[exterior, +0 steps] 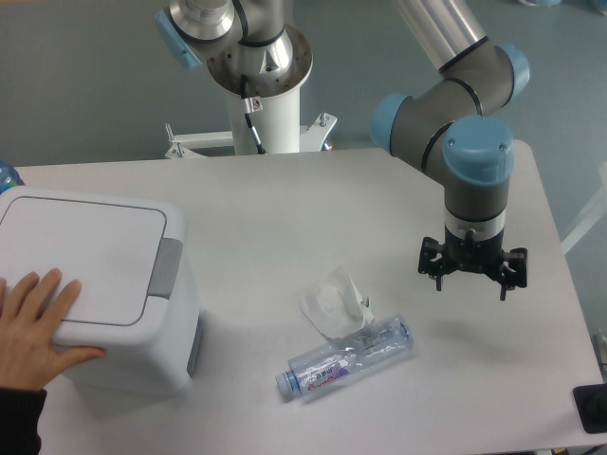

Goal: Open the trash can
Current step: 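Move the gripper up and toward the white trash can, then position the open gripper above the trash can lid edge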

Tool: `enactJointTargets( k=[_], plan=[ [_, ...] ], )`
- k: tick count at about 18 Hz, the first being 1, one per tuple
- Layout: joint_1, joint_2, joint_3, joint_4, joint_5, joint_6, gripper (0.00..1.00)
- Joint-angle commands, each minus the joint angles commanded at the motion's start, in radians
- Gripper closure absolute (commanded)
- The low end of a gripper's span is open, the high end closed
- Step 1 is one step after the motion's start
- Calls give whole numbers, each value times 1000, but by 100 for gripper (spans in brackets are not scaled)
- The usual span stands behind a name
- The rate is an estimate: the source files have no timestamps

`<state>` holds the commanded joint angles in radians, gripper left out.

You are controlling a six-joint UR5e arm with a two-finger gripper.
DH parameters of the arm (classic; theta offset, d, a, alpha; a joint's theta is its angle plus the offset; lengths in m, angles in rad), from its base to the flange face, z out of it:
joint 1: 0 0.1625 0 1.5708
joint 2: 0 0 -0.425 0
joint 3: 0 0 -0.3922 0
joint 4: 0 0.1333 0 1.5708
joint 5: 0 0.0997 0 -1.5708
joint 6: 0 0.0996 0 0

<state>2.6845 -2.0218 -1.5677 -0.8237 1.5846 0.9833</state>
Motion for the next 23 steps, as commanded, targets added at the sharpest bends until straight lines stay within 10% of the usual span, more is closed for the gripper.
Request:
enactJointTargets(
  k=[7, 23],
  plan=[
    [-2, 3, -5, 14, -54, -23, 0],
    [-155, 195, 57, 15, -422, -727, 0]
  ],
)
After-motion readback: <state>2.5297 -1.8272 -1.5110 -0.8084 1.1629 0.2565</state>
